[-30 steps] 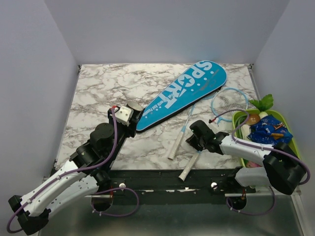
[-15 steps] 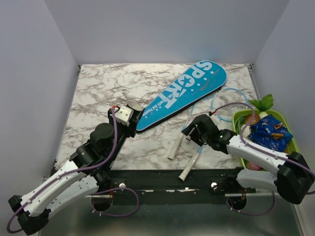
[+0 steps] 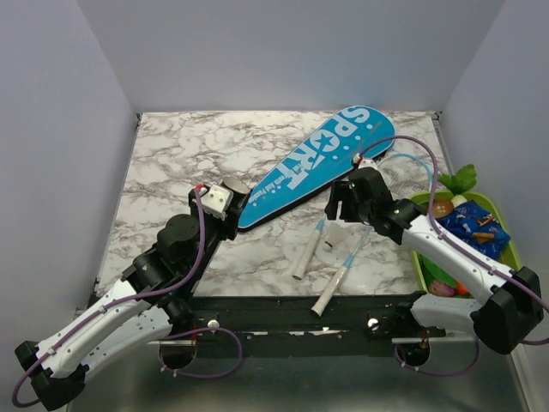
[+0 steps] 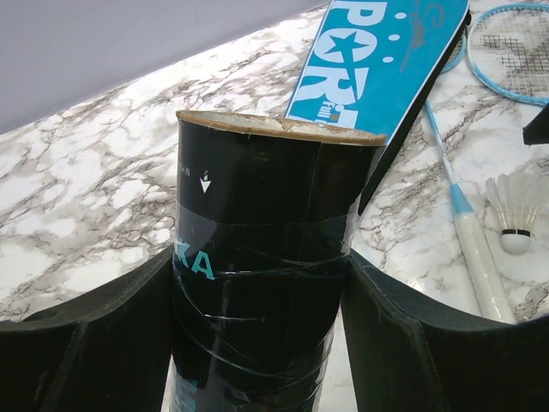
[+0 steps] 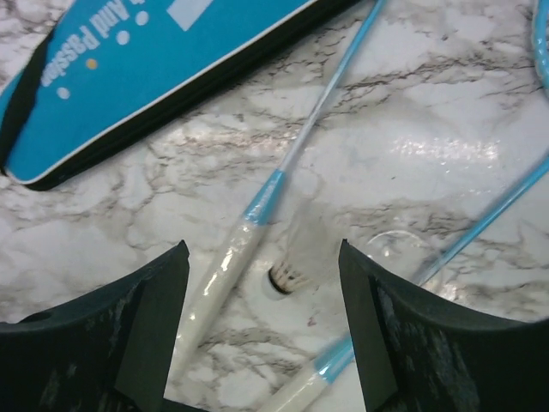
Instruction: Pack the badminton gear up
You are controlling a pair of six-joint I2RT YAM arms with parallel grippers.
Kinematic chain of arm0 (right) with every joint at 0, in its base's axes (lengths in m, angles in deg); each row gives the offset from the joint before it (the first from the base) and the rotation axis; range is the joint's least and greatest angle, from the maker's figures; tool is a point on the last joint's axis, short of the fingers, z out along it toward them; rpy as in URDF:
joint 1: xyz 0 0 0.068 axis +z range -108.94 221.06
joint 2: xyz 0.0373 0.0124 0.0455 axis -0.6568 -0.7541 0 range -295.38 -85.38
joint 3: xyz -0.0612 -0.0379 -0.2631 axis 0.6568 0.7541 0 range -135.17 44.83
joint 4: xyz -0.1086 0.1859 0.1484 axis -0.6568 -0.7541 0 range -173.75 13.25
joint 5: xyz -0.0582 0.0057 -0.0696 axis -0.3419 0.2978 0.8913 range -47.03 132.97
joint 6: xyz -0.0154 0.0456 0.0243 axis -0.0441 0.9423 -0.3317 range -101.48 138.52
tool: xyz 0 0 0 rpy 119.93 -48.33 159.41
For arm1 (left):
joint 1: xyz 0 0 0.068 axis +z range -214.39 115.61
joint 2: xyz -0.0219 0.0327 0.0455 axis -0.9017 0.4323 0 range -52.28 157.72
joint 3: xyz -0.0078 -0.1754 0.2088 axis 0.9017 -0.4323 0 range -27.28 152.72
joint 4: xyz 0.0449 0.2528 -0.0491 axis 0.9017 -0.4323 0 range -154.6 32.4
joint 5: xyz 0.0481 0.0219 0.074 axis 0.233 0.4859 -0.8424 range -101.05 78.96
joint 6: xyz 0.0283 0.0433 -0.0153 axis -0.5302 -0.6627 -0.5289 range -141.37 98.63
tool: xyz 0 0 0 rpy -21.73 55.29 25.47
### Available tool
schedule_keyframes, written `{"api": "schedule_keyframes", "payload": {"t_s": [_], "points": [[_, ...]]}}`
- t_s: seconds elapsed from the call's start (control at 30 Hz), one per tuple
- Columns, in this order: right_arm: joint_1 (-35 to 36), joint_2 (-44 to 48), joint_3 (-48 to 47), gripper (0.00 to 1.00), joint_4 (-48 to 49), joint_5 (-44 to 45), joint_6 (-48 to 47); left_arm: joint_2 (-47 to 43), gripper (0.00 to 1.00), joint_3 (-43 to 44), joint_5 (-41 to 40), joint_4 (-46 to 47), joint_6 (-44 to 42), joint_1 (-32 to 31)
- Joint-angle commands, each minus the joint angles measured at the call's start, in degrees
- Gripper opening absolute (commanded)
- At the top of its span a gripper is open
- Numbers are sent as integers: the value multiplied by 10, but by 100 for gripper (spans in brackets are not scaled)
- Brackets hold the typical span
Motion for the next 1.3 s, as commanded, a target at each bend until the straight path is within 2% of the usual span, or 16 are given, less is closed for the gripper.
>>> {"api": "schedule_keyframes", "payload": {"t_s": [0.0,0.17,0.47,0.9,1.0,1.1,1.13,1.27], "points": [[-73,-56,-3,79,-18,-95,-151,0,0,-8,11,-14,74,2],[-135,-100,21,77,36,-226,-175,2,0,-8,20,-13,73,1],[-153,-148,43,73,87,-366,-175,6,0,-7,23,-14,72,1],[-161,-166,52,61,77,-386,-169,11,0,-6,24,-15,70,3],[-161,-160,60,54,74,-388,-169,12,0,-6,24,-15,70,2],[-161,-155,63,43,70,-388,-168,13,0,-6,25,-16,70,3],[-161,-153,63,35,68,-388,-168,13,0,-6,25,-14,70,3],[-161,-143,64,19,64,-394,-161,14,0,-5,26,-14,71,5]]}}
